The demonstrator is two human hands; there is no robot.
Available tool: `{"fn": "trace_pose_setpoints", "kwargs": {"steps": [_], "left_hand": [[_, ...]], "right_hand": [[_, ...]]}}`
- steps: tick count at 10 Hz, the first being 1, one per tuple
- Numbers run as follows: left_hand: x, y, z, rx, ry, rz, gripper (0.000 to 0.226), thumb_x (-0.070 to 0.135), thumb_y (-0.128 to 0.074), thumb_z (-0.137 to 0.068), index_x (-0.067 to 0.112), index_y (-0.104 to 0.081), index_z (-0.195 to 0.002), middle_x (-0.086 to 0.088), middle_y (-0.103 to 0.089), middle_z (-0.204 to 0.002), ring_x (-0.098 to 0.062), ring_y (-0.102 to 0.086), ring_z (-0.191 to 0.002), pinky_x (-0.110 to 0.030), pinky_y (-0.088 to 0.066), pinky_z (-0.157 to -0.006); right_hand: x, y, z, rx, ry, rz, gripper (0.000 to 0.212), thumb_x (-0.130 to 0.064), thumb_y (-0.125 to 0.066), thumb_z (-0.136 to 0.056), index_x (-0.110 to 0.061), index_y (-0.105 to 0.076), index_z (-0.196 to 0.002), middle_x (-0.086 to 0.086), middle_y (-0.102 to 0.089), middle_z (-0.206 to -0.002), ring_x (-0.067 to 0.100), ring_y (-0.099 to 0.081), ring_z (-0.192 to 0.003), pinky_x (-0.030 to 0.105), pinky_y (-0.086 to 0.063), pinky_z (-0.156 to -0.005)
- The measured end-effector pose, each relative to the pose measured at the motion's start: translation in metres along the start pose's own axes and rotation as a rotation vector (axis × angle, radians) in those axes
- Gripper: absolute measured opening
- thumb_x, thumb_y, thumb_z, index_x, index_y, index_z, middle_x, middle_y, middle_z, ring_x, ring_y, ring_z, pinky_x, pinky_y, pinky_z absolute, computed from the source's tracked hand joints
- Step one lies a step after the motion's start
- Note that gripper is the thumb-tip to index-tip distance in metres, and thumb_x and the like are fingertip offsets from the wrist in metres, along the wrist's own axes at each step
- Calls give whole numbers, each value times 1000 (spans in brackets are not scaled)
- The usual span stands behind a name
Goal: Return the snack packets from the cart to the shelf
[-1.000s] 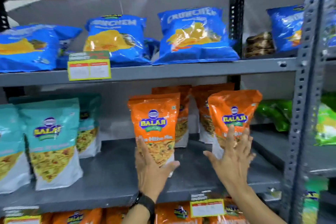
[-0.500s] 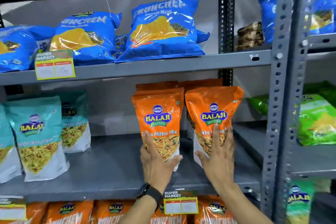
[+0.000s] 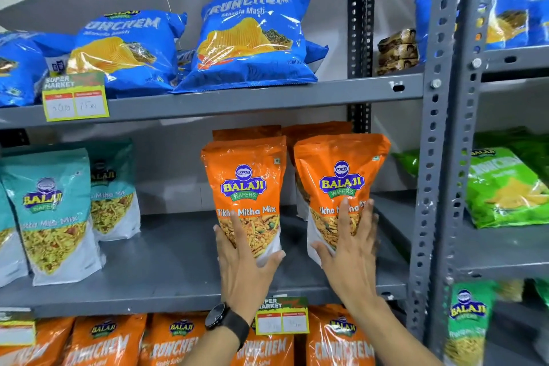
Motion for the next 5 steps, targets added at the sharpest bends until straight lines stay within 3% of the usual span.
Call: {"fn": "trace_pose_setpoints", "kwargs": {"steps": [3, 4, 5], "left_hand": [[-2, -11, -7, -66, -22, -117, 117, 57, -64, -85, 49, 36, -145, -15, 21, -166, -44, 0, -156, -55, -29, -119], [1, -4, -5, -81, -10, -111, 117, 62, -61, -84, 51, 39, -142, -16, 23, -166, -44, 1, -156, -57, -27, -121], [0, 9, -1, -67, -41, -101, 117, 75, -53, -80, 47, 40, -144, -15, 26, -166, -39, 8, -157, -59, -19, -125]], "right_hand": [[-2, -11, -7, -50, -10, -22, 107, -55, -62, -92, -43, 21, -157, 10, 23, -171, 49, -1, -157, 72, -31, -116], [-7, -3, -6, -54, -31, -12, 112, -57, -66, -89, -45, 24, -156, 9, 24, -171, 48, 2, -157, 73, -31, -115], [-19, 7, -1, -17, -23, 22, 117, -73, -62, -81, -40, 20, -159, 11, 24, -170, 45, 7, -158, 73, -20, -120]]}}
Point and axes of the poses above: each hand's wrist, its own z-axis away from the middle knuckle, its own y-axis out of the back of the hand, x = y × z, the point moved 3 cm from there along -z, towards the middle knuckle
